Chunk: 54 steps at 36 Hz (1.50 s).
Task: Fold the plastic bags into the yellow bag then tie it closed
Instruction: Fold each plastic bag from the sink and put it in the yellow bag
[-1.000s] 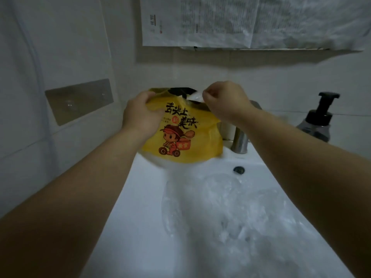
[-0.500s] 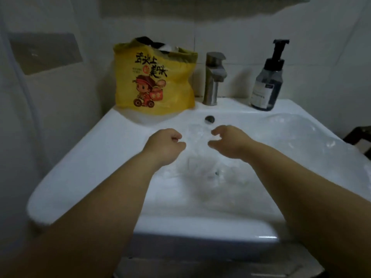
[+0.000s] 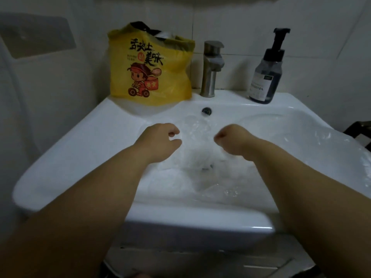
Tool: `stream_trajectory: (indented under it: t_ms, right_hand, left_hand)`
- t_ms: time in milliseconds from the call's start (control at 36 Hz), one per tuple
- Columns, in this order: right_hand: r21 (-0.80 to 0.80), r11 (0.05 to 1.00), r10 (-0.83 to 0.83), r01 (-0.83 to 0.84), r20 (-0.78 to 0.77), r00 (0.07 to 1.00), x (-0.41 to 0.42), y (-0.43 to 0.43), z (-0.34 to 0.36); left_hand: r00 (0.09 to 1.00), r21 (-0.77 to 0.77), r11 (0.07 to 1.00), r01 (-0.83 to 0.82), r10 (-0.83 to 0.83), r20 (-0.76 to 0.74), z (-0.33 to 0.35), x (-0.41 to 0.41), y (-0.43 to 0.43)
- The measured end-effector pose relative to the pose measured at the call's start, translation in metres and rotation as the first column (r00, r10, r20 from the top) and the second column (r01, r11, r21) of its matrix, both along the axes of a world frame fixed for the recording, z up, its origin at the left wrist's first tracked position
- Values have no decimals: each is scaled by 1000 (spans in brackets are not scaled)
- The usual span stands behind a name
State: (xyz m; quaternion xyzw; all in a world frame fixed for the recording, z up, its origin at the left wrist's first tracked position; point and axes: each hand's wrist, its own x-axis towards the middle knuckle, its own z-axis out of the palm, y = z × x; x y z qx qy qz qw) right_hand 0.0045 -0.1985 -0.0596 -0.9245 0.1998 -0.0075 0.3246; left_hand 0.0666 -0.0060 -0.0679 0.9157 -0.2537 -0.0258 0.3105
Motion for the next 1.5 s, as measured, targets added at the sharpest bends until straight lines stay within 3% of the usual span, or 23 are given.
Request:
stream_trajectory:
  t_ms: [56,83,139,194,278,306,333,417,444,472,556,639,750,806,944,1028,1083,1139,1194,1250,1333,1444,1500]
  right_hand:
    - [373,927,-60,-38,246,967,-6,9,13]
    - [566,814,-76,-131,326,942,-8,16,22]
    - [818,472,-108,-329,424,899,-15,26,38]
    - [883,199,-102,-425,450,887,-20,31,48]
    - [911,22,-101,-412,412,905,-28,33,56]
    - [918,46,-113,-393,396,911,-28,34,56]
    - [919,141,-138,-368,386,912,-26,35,55]
    - [710,673,-127,-206,386,914,-13,28,38]
    - [614,766,-73,-190,377,923,-11,28,34]
    - [584,786,-17,-203,348,937,-9,30,31]
    - [644,719,107,-262,270,957,-7,34,23]
    - [601,769,12,-219,329,944,-7,40,25]
    - [766,627,-212,-140,341,916,-8,34,33]
    - [762,638,-249,-113,343,906,-7,31,33]
    - [770,634,-183,-67,233,955,-6,32,29]
    - [776,626,-146,-69,203,968,-4,35,26]
    - [715,699,-173,-6,178,969,-3,33,23]
    - [532,843,-216,84,190,958,-2,27,19]
    - [345,936,-182,71,299,937,-5,22,20]
    - [312,948,-76,-55,390,918,-9,22,23]
    - [397,902,-15,-170,422,906,-9,25,27]
    - [386,900,3,-202,459,889,-6,28,26]
    - [393,899,-19,-193,476,879,-4,28,26]
  left_hand:
    - [1000,-54,999,0,1,11,1,-1,0]
    - [1000,-97,995,2,-2,0,4,-2,0]
    - [993,-235,972,30,-55,-100,11,-9,-2]
    - [959,-399,913,89,-187,-213,22,-19,-6]
    - [933,-467,871,151,-282,-225,28,-25,-9]
    - [946,-472,872,130,-252,-206,28,-26,-9]
    - [961,-476,875,89,-201,-190,28,-25,-9]
    - [966,-540,839,-69,-79,-246,30,-21,-7]
    - [948,-600,792,-113,-96,-305,32,-18,-7]
    - [917,-659,734,-164,-134,-377,34,-17,-6]
    - [821,-750,632,-194,-314,-477,38,-14,-2]
    - [789,-692,711,-126,-351,-504,35,-15,-1]
    - [854,-573,818,-51,-262,-449,32,-16,0]
    - [902,-497,867,-28,-193,-387,31,-17,0]
    - [922,-493,870,-5,-187,-340,26,-18,-1]
    - [965,-516,857,-19,-120,-235,27,-16,0]
    - [983,-534,845,-31,-71,-169,28,-12,2]
    - [991,-529,848,-24,-49,-124,27,-9,5]
    - [993,-500,866,2,-60,-101,26,-8,5]
    - [991,-471,882,28,-85,-102,24,-9,5]
    - [987,-492,870,45,-115,-113,25,-12,3]
    - [997,-533,846,-6,-37,-70,28,-12,2]
    - [999,-528,849,-10,27,25,29,-15,2]
